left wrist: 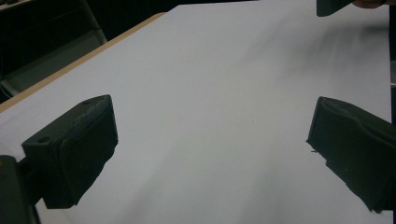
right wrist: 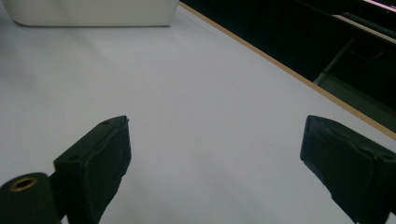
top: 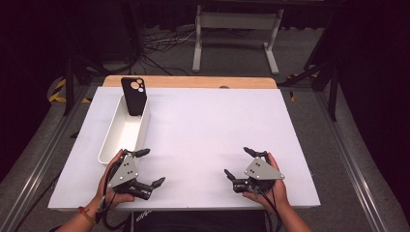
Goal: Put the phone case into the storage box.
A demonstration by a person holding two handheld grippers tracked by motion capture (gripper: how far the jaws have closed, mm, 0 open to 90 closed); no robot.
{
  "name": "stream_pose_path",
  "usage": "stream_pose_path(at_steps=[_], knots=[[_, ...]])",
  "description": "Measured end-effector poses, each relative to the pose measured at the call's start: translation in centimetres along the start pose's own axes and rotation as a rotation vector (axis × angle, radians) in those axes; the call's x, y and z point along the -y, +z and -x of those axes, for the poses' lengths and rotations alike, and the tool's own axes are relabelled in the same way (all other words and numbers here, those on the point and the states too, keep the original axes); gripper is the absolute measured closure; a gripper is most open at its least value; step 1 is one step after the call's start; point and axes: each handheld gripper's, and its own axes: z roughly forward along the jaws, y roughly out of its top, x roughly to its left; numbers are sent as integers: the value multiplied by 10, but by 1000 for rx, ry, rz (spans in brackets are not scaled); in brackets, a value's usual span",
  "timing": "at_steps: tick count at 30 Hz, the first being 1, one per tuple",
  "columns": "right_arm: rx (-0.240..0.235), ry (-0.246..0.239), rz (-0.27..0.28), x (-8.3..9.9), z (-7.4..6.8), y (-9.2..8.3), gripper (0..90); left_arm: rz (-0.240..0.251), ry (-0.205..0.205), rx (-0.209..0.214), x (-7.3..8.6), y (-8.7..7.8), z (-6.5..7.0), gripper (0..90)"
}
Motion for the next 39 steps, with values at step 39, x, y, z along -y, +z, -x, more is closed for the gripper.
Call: stream_pose_path(at_steps=[39], knots=[[2, -22, -15, 0, -2, 1, 108, -2, 23, 14, -6, -3, 3, 21]])
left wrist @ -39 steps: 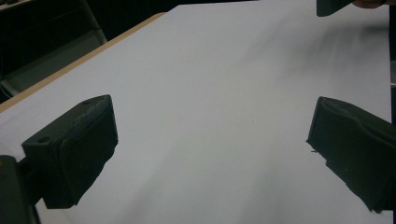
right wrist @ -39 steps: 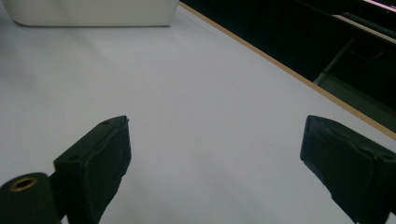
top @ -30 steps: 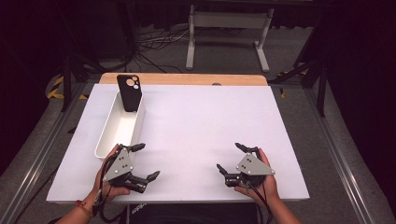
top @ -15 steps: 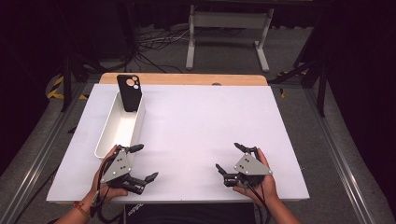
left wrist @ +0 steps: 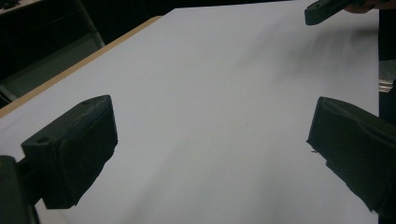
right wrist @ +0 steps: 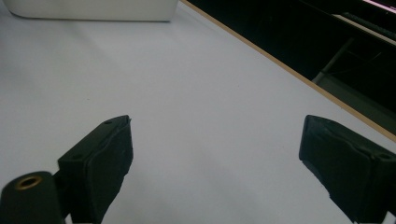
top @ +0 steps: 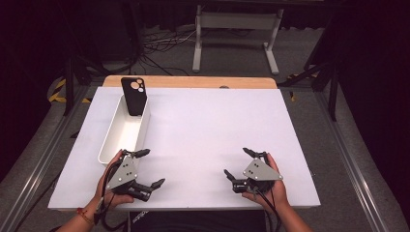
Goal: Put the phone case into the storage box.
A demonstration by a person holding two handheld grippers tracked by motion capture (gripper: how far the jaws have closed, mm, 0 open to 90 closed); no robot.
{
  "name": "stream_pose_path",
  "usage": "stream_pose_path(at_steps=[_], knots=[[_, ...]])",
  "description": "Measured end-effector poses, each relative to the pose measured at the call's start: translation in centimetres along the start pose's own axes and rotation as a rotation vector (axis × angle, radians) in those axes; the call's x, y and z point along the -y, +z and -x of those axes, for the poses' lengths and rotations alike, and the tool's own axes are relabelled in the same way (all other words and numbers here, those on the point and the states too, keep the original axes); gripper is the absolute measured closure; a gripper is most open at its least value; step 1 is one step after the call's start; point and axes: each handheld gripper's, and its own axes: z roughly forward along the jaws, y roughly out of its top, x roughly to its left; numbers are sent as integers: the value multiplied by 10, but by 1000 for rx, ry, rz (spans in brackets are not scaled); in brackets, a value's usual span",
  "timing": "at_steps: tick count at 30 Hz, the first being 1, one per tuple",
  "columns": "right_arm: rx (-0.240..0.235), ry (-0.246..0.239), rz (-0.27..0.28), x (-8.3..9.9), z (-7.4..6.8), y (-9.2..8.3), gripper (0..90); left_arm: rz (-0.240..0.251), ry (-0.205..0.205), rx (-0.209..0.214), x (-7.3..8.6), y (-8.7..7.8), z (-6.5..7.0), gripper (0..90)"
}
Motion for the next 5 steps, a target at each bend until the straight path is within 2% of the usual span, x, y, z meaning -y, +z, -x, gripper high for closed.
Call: stream_pose_path(at_steps=[5], knots=[[-1, 15, 1, 1, 2, -1, 108, -2, 7, -6, -4, 2, 4, 21]])
